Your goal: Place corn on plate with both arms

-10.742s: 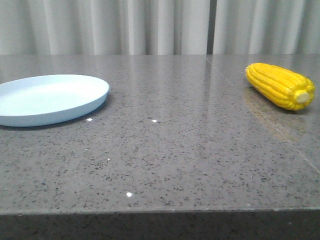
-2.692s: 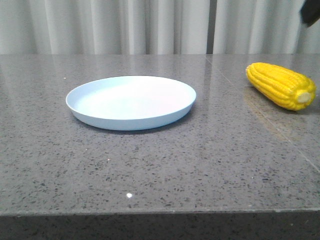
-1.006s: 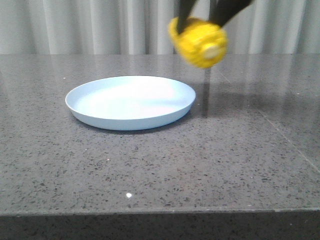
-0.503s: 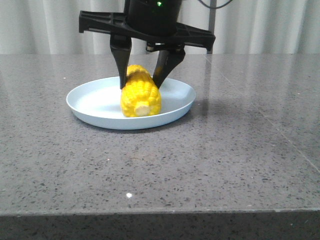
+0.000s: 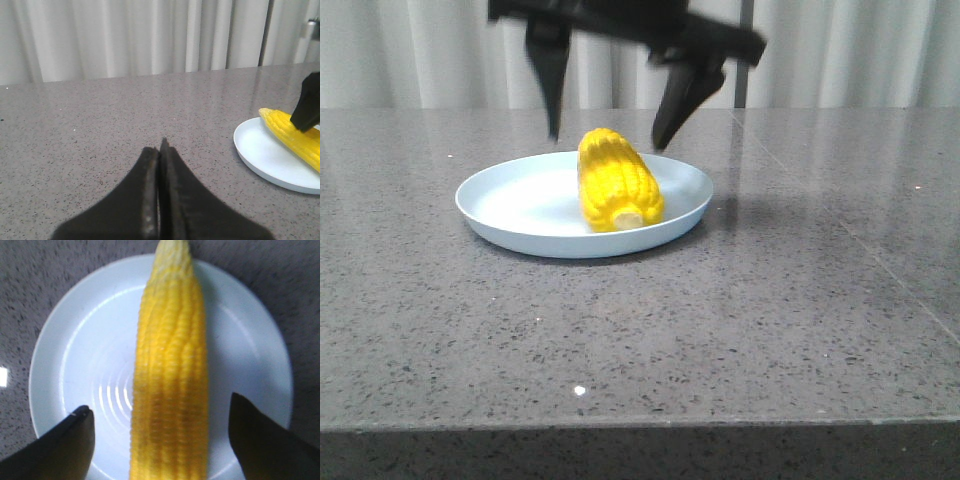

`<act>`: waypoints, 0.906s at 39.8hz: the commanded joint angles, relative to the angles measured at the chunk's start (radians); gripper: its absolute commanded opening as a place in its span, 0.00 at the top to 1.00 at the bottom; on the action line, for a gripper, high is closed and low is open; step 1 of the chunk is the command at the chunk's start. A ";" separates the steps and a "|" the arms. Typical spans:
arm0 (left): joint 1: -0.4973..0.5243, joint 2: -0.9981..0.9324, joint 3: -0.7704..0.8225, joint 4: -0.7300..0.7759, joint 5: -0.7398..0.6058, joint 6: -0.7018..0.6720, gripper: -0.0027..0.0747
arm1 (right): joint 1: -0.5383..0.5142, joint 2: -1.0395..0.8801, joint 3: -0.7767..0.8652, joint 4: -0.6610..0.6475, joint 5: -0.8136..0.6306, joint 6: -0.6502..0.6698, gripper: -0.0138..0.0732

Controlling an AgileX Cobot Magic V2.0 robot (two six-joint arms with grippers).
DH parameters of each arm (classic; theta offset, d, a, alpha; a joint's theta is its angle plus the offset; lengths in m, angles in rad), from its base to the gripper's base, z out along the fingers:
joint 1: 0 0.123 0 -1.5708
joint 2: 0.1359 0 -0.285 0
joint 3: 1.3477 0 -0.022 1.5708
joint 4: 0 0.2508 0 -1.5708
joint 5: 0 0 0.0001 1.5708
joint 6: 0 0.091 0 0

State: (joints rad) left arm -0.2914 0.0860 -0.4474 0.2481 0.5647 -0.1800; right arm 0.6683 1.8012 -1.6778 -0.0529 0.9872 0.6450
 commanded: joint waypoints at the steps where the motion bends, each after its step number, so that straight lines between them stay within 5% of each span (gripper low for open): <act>1: 0.002 0.014 -0.024 0.001 -0.077 -0.008 0.99 | -0.067 -0.127 -0.034 -0.033 -0.008 -0.064 0.18; 9: 0.002 0.014 -0.024 0.001 -0.077 -0.008 0.99 | -0.217 -0.216 -0.033 0.026 0.080 -0.239 0.28; 18: 0.002 0.014 -0.024 0.001 -0.077 -0.008 0.99 | -0.373 -0.281 0.033 0.087 0.104 -0.330 0.55; 26: 0.002 0.014 -0.024 0.001 -0.077 -0.008 0.99 | -0.498 -0.383 0.208 0.087 0.064 -0.373 0.92; 36: 0.002 0.014 -0.024 0.001 -0.077 -0.008 0.99 | -0.526 -0.590 0.505 0.078 -0.082 -0.395 0.91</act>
State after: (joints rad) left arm -0.2914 0.0860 -0.4474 0.2481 0.5647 -0.1800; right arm 0.1450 1.3060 -1.2215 0.0337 1.0005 0.2682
